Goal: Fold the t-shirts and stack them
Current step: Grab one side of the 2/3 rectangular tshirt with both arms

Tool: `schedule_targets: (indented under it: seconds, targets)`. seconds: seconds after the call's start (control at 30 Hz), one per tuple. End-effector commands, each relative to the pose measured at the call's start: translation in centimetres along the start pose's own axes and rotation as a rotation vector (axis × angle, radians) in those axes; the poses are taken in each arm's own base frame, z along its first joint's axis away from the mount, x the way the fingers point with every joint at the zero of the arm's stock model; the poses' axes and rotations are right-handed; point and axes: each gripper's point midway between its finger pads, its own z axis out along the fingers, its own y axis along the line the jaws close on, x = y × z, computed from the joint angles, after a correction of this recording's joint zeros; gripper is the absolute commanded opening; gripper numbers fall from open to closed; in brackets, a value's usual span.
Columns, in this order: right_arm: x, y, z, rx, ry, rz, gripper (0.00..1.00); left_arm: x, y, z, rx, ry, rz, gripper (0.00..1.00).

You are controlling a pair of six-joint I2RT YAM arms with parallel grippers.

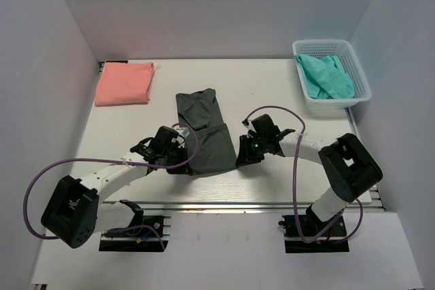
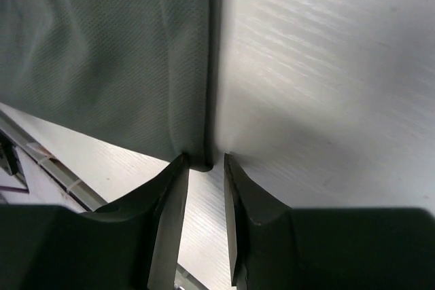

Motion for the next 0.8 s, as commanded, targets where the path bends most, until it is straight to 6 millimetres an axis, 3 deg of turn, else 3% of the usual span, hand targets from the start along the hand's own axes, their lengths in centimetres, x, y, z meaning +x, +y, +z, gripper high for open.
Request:
schedule_targets:
  seconds: [0.0, 0.1, 0.2, 0.33, 0.5, 0.63, 0.77]
  targets:
    - [1.8, 0.3, 0.3, -0.016, 0.088, 0.002, 0.33, -0.5, -0.4, -0.3, 0.012, -0.031, 0.002, 0.0]
    - [2.7, 1.1, 0.3, -0.061, 0.12, -0.022, 0.32, -0.7, -0.5, -0.3, 0.016, -0.039, 0.004, 0.0]
    - [2.2, 1.6, 0.7, -0.082, 0.119, -0.044, 0.32, -0.3, -0.2, -0.2, 0.011, -0.03, 0.001, 0.0]
    - [1.8, 1.7, 1.0, -0.088, 0.112, -0.048, 0.0, -0.5, -0.3, -0.3, 0.008, -0.042, -0.007, 0.0]
    - [-1.2, 3.3, -1.1, -0.106, -0.021, -0.125, 0.0, -1.9, -1.0, -1.2, 0.02, -0.102, 0.007, 0.0]
    - [-3.6, 4.5, -2.8, -0.113, -0.101, -0.182, 0.0, -5.1, -2.3, -2.8, 0.025, -0.205, 0.036, 0.0]
    - [-7.5, 7.2, -4.8, -0.159, -0.199, -0.218, 0.0, -7.2, -2.0, -3.9, -0.012, -0.263, 0.011, 0.0]
